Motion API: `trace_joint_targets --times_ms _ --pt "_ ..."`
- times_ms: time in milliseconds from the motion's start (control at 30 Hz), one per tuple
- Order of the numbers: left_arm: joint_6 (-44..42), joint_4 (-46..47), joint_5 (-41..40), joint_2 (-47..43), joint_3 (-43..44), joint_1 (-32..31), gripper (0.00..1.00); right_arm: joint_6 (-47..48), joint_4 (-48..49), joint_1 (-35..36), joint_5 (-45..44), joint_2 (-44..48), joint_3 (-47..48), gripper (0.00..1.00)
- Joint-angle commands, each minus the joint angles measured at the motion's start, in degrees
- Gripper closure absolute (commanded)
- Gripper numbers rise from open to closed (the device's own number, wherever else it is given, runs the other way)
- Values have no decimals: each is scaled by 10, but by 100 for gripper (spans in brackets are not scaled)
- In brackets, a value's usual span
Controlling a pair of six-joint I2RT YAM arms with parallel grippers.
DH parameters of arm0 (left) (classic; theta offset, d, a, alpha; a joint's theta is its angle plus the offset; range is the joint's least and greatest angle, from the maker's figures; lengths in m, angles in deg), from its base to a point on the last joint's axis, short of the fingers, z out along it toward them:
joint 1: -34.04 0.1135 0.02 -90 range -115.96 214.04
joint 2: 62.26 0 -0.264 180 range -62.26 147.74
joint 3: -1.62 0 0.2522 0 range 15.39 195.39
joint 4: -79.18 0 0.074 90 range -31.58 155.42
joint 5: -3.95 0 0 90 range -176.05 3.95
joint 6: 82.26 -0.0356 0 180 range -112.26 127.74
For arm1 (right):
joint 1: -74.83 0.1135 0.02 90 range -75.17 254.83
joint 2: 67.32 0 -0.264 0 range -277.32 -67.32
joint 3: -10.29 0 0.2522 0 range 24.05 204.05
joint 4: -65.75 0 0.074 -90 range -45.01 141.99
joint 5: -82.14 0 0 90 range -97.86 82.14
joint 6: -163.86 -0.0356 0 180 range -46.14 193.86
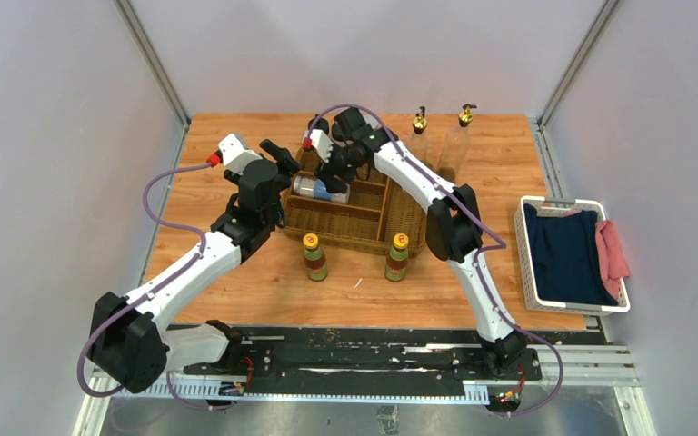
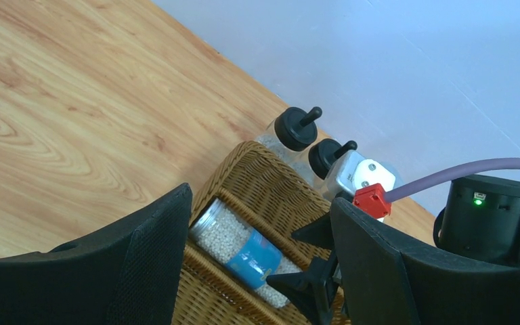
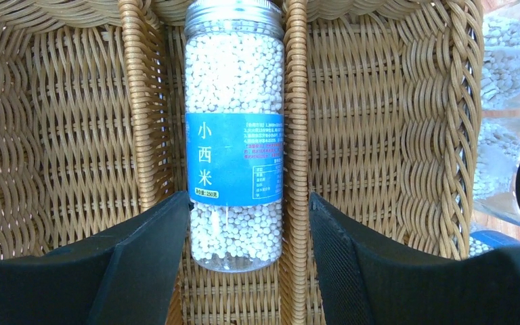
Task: Organize the condiment bottles
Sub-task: Pick up the bottle from the storage box.
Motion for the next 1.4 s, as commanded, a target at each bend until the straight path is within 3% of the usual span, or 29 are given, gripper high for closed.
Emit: trace_joint_targets --times_ms 0,933,967,1033,1100,1133,1367 --pt "9 9 -11 -6 -9 -4 23 -2 -5 1 18 -21 15 32" --pt "-5 32 -31 -39 -35 -5 24 -3 -11 33 -2 -88 7 34" --pt "-4 33 -31 -40 -37 -5 24 -4 -11 33 -5 -92 10 37" --pt "-3 36 -30 -43 -41 -5 24 -5 -12 35 -10 -98 16 54" --pt "-5 37 -33 -45 -46 -5 24 -7 -10 38 -31 -100 21 96" --pt "-5 38 -35 -46 -47 -4 24 -9 -7 39 -40 -100 21 100" --pt "-1 38 -32 -45 -48 -5 24 -12 5 41 -48 -69 -6 100"
